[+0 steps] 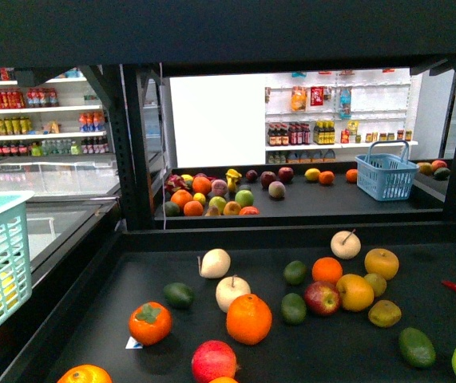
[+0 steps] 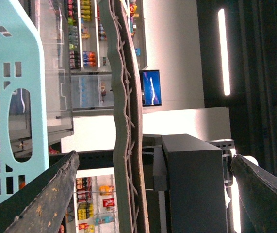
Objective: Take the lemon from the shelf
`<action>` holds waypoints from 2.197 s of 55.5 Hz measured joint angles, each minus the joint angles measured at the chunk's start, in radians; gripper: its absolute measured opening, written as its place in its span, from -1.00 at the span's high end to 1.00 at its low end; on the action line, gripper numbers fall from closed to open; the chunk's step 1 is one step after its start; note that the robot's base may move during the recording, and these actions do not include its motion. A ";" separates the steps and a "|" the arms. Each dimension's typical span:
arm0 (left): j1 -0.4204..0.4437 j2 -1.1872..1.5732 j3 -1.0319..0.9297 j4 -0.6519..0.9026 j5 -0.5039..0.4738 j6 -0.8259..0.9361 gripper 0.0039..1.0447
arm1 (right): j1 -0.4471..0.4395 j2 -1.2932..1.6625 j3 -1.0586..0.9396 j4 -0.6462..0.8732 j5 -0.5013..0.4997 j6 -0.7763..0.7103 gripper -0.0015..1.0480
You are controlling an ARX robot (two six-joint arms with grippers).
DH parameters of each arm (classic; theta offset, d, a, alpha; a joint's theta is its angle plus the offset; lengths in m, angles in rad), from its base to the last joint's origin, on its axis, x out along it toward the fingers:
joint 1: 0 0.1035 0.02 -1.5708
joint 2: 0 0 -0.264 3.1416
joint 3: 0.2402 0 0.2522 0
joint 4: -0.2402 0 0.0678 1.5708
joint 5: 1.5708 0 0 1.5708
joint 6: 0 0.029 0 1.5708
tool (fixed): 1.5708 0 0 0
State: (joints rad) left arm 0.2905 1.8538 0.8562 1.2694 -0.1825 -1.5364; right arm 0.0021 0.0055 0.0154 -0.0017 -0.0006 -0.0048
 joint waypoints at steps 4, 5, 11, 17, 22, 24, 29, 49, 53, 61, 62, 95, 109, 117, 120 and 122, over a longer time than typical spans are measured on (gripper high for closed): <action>0.007 -0.026 -0.018 -0.038 0.001 0.007 -0.85 | 0.000 0.000 0.000 0.000 0.000 0.000 -0.86; 0.008 -0.029 -0.021 -0.042 0.001 0.009 -0.85 | 0.000 0.000 0.000 0.000 0.000 0.000 -0.86; 0.013 -0.079 -0.049 -0.103 0.008 0.035 -0.85 | 0.000 0.000 0.000 0.000 0.000 0.000 -0.86; 0.012 -0.160 -0.077 -0.190 0.022 0.090 -0.85 | 0.000 0.000 0.000 0.000 0.000 0.000 -0.86; 0.003 -0.271 -0.108 -0.294 0.026 0.187 -0.85 | 0.000 0.000 0.000 0.000 0.000 0.000 -0.86; -0.001 -0.310 -0.119 -0.329 0.026 0.220 -0.85 | 0.000 0.000 0.000 0.000 0.000 0.000 -0.86; -0.019 -0.462 -0.163 -0.469 0.025 0.338 -0.85 | 0.000 0.000 0.000 0.000 0.000 0.000 -0.86; -0.472 -1.381 -0.399 -1.235 -0.362 0.898 -0.85 | 0.000 0.000 0.000 0.000 0.000 0.001 -0.86; -0.701 -1.502 -0.435 -1.285 -0.583 0.944 -0.85 | 0.000 0.000 0.000 0.000 0.000 0.001 -0.86; -0.941 -1.482 -0.508 -1.172 -0.766 1.022 -0.85 | 0.000 0.000 0.000 0.000 0.000 0.001 -0.86; -0.960 -1.478 -0.518 -1.166 -0.789 1.024 -0.85 | 0.000 0.000 0.000 0.000 0.000 0.001 -0.86; -0.832 -1.630 -0.729 -1.179 -0.339 1.498 0.36 | 0.000 0.000 0.000 0.000 0.000 0.001 -0.86; -0.565 -1.754 -0.779 -1.246 -0.079 1.522 0.96 | 0.000 0.000 0.000 0.000 0.000 0.001 -0.86; -0.484 -1.783 -0.794 -1.257 0.001 1.525 0.96 | 0.000 0.000 0.000 0.000 0.000 0.001 -0.86; -0.457 -1.790 -0.798 -1.259 0.027 1.525 0.96 | 0.000 0.000 0.000 0.000 0.000 0.001 -0.86; -0.409 -1.800 -0.799 -1.268 0.094 1.525 0.96 | 0.000 0.000 0.000 0.000 0.000 0.001 -0.86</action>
State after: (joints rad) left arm -0.1181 0.0540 0.0574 0.0013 -0.0887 -0.0113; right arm 0.0021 0.0055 0.0154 -0.0017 -0.0006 -0.0040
